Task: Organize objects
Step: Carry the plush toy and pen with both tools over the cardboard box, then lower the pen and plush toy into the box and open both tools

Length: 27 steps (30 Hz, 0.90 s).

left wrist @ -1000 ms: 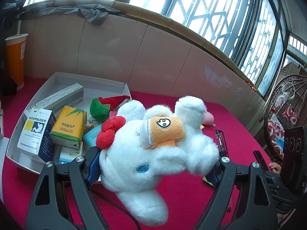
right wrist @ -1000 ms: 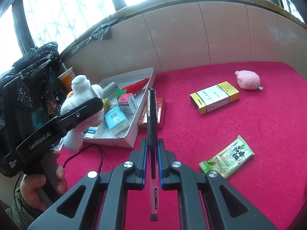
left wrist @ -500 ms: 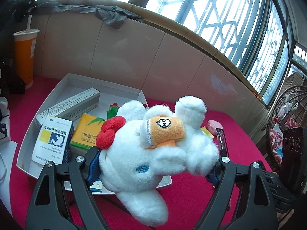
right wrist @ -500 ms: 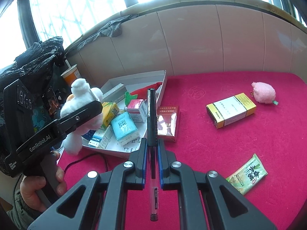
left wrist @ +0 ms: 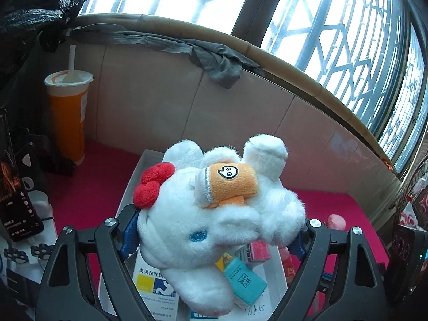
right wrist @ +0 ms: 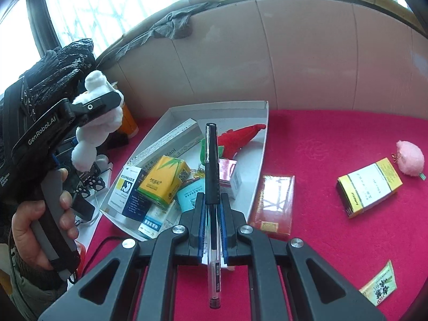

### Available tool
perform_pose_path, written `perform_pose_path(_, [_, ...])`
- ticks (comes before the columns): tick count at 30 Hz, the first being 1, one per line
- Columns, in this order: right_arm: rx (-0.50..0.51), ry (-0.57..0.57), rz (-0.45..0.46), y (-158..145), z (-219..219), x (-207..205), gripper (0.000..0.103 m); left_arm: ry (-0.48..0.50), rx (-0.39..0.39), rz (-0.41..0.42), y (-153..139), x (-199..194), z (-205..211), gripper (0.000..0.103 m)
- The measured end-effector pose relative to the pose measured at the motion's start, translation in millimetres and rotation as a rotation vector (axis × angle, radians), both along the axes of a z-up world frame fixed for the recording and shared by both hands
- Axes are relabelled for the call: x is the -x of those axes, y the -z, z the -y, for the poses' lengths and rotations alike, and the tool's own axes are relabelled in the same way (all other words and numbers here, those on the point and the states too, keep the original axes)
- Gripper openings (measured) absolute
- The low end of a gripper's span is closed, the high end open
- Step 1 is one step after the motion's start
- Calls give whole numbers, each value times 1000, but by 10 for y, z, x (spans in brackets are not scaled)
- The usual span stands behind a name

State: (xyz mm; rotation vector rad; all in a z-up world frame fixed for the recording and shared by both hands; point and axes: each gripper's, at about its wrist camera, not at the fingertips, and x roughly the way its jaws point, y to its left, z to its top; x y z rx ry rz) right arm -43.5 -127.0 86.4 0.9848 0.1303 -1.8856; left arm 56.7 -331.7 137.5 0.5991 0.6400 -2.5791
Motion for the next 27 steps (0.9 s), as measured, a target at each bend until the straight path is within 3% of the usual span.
perform_pose_path(4, [-14, -27, 34, 42, 377, 53, 8, -20, -3, 57, 114, 143, 160, 86])
perform_pose_path(14, [-99, -12, -3, 267, 1183, 378, 9, -64, -73, 107, 394, 312, 490, 86])
perform_pose_path(16, [-90, -5, -6, 263, 1182, 410, 14, -63, -71, 118, 406, 353, 524, 86])
perform_pose_path(18, [-87, 7, -17, 247, 1160, 432, 29, -59, -73, 124, 412, 394, 545, 86])
perform_pose_path(21, [-83, 21, -34, 215, 1083, 441, 44, -40, -74, 132, 412, 459, 521, 86])
perform_pose_path(27, [-43, 22, -76, 90, 784, 392, 48, -7, -51, 152, 424, 532, 381, 87])
